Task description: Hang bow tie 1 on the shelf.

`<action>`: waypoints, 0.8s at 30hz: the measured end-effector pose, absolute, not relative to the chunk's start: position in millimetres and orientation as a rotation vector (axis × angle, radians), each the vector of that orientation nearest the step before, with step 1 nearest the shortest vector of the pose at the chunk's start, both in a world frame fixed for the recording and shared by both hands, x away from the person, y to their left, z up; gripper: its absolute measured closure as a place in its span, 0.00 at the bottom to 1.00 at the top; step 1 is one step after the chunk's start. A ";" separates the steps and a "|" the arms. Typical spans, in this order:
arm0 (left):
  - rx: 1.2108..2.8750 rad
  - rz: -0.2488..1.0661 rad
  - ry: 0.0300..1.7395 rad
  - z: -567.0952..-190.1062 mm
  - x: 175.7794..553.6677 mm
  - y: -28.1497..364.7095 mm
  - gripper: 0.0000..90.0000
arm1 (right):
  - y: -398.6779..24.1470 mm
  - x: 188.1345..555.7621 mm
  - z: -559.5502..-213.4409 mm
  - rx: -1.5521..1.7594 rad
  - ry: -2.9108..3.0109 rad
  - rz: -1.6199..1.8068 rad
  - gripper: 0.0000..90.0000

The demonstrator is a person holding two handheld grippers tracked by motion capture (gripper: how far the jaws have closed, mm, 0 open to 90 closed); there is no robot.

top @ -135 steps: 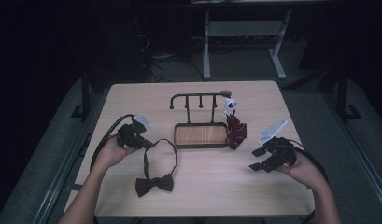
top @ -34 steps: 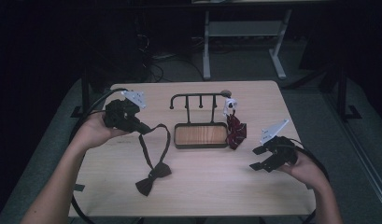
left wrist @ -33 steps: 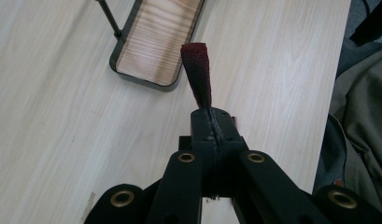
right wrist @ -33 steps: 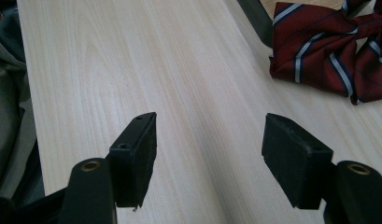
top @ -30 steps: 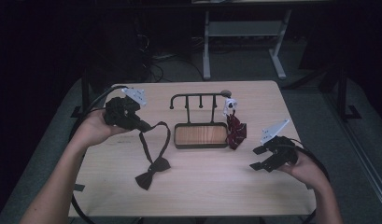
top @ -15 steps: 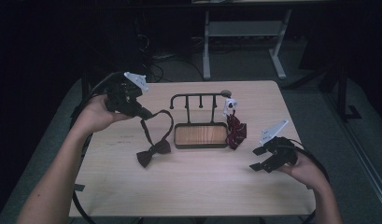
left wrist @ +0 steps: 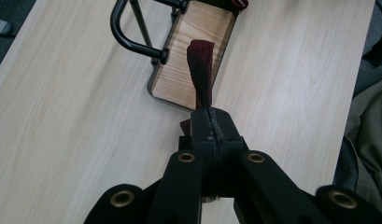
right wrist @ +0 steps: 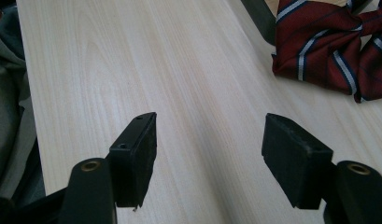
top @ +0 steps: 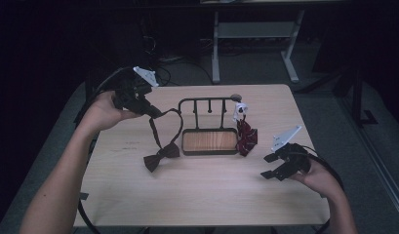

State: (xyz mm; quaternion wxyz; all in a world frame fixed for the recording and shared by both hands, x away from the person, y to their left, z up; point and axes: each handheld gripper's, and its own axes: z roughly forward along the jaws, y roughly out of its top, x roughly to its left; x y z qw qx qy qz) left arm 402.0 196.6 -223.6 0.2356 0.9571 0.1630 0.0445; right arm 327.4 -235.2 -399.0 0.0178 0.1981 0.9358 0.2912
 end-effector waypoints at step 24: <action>2.649 0.135 0.526 -230.0 443.6 183.0 0.99 | -239.7 325.6 -397.4 0.623 2.895 0.924 0.39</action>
